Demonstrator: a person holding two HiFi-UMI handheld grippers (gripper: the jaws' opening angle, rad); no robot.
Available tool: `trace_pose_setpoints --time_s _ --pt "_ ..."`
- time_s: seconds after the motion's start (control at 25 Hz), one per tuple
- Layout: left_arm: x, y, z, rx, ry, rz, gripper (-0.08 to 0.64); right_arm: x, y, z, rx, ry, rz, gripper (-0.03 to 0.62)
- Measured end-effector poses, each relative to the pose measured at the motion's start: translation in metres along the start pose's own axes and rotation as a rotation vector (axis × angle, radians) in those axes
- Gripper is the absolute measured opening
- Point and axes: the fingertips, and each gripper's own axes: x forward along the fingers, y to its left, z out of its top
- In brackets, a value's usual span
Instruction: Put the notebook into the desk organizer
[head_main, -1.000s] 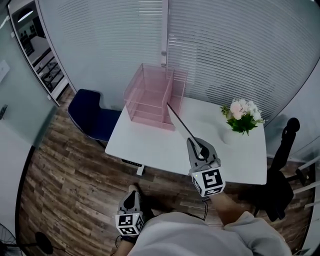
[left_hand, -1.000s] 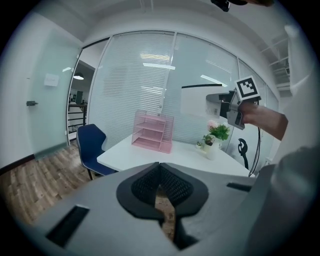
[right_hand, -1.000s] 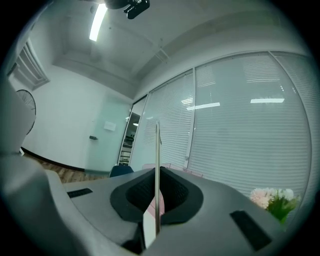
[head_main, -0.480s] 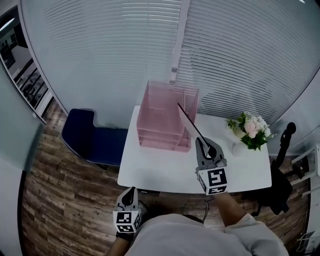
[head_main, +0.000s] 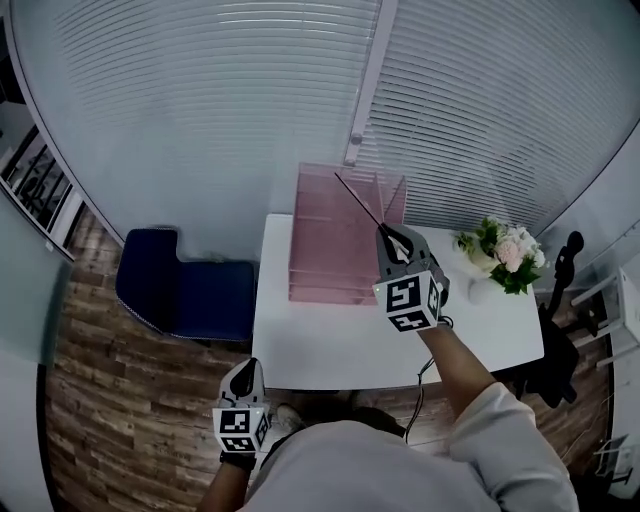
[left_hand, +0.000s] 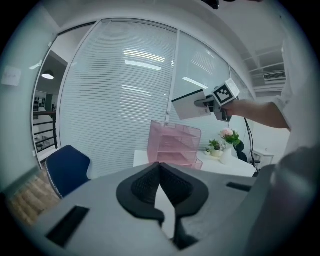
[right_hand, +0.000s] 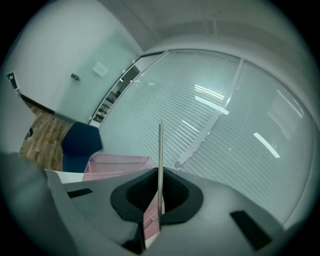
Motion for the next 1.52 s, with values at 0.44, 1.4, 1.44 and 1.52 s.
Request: trace_pose_setpoints --time_s 0.44,1.4,1.44,1.52 --pt "0.004 0.021 -0.015 -0.095 0.022 0.095 0.009 0.091 0.024 -0.040 -0.359 0.222 0.101 0.023" --pt "0.016 0.009 -0.041 -0.159 0.066 0.106 0.009 0.144 0.110 -0.091 -0.741 0.463 0.330 0.047" --pt "0.017 0.009 -0.041 -0.160 0.068 0.106 0.009 0.146 0.112 -0.091 -0.736 0.470 0.339 0.049" --pt "0.016 0.011 -0.042 -0.162 0.070 0.107 0.009 0.146 0.116 -0.091 -0.718 0.486 0.366 0.069"
